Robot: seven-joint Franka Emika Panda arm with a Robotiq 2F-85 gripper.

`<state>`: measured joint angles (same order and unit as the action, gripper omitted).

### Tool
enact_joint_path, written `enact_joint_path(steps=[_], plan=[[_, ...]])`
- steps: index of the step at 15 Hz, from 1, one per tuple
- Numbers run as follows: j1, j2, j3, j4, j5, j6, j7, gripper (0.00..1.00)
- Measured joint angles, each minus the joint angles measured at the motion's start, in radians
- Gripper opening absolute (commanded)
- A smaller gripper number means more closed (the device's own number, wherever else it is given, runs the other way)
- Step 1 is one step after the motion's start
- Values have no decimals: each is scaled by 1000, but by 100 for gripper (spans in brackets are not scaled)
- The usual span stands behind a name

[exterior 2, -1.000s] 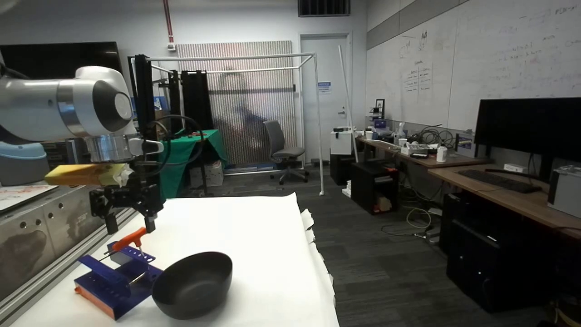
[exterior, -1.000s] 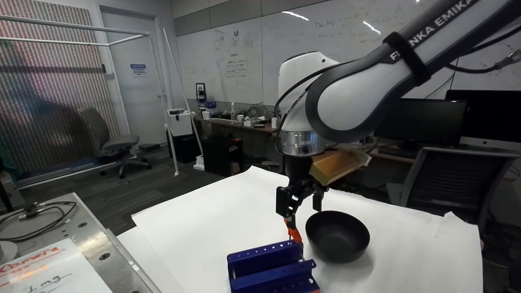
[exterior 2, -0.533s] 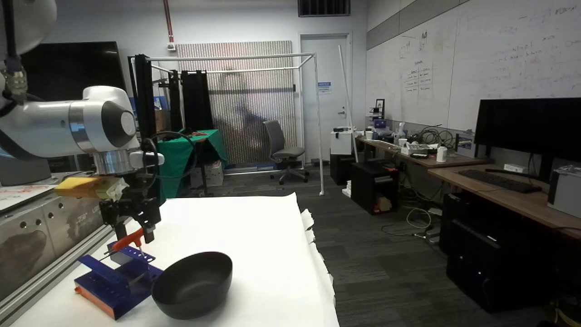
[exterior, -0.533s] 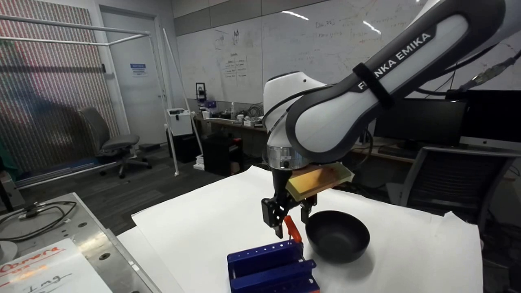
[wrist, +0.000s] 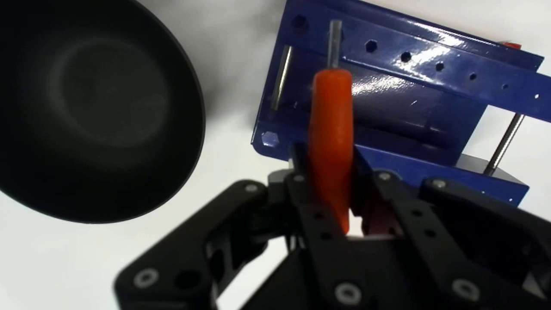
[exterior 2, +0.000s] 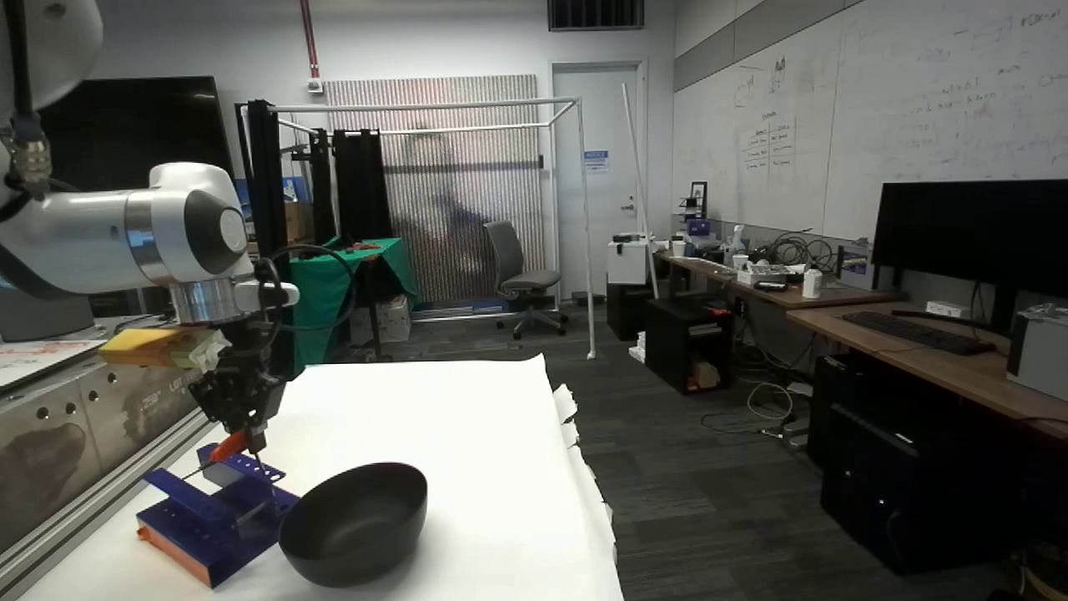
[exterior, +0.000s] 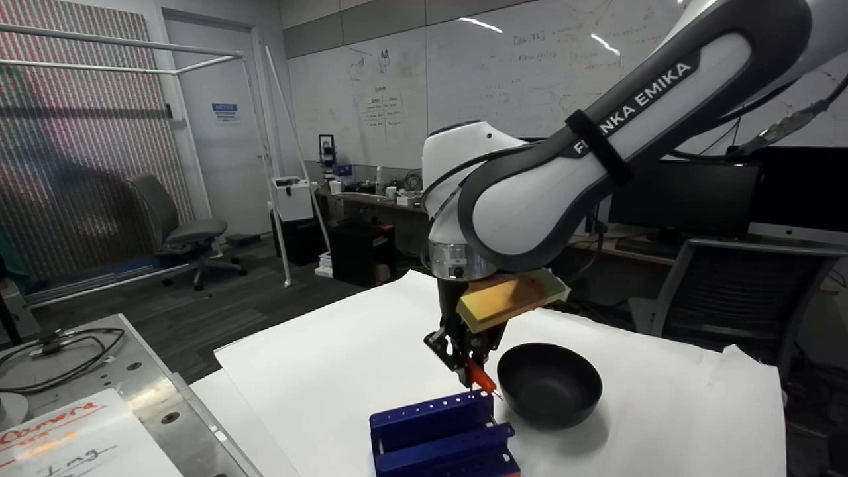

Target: Put the wrench inside the black bowl

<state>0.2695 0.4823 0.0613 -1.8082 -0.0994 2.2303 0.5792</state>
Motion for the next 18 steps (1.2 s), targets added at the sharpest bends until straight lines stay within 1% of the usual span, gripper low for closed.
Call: enact_joint_path(steps=[1,5,9,11,13,15,18], plan=[[0,0,-1,1,0,0,1,9],[9,-36,-1,-3,-8,0,6,9],[28,-150,-2,-30,-61,-4,43,10],[33,-220,-2,-50,-118,-19,77,12],[33,-280,-3,-65,-201,-72,126,13],[31,-315,-9,-73,-304,-167,194,13],[14,-295,-13,-89,-412,-284,261,12]])
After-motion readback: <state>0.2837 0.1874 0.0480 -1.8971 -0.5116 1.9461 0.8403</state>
